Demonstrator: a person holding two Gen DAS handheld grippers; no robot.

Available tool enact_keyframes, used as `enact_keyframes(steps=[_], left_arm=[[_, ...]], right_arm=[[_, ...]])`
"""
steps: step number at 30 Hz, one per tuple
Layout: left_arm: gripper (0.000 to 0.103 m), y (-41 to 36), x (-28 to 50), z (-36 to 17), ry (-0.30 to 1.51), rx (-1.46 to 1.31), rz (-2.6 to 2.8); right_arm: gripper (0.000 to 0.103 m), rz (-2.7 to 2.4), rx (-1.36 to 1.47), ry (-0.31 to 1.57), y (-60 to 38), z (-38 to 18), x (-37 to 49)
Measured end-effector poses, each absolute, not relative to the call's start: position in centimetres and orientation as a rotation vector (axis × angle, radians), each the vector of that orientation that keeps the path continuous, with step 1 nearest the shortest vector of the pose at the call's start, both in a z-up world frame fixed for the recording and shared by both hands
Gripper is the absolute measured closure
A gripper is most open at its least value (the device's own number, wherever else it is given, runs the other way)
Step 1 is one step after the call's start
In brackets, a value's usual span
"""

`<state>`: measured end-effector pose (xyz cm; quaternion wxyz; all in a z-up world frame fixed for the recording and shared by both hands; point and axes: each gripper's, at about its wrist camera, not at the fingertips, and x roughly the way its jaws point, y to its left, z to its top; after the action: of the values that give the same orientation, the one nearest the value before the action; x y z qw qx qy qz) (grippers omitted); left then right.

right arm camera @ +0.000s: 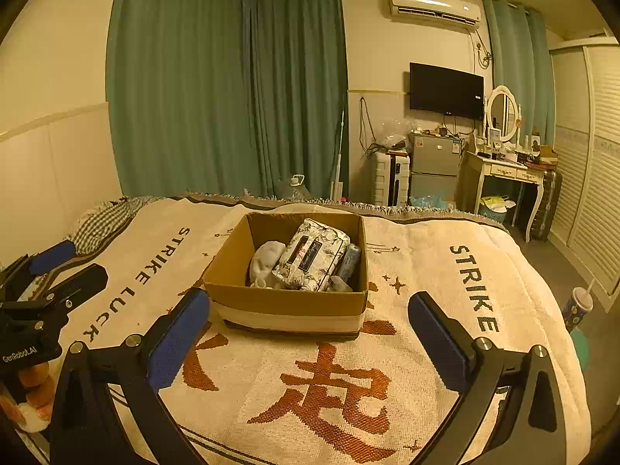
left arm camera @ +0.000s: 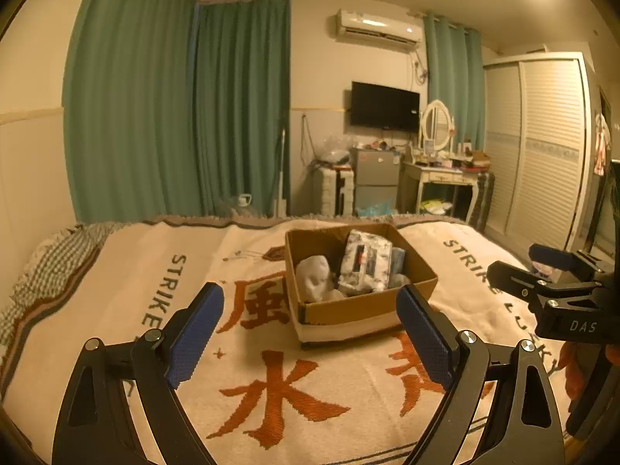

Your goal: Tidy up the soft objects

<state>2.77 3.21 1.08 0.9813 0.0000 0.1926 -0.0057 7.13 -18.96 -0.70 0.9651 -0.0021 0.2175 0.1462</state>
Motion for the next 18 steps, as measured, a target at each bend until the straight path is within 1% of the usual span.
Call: enact_keyframes(steps=[18], left_arm=[[0.011,3.28,2.72,1.46,0.384,-0.003,-0.025]], right_arm=[[0.000,0.297,0.008,0.424,-19.06,-0.25,6.74]])
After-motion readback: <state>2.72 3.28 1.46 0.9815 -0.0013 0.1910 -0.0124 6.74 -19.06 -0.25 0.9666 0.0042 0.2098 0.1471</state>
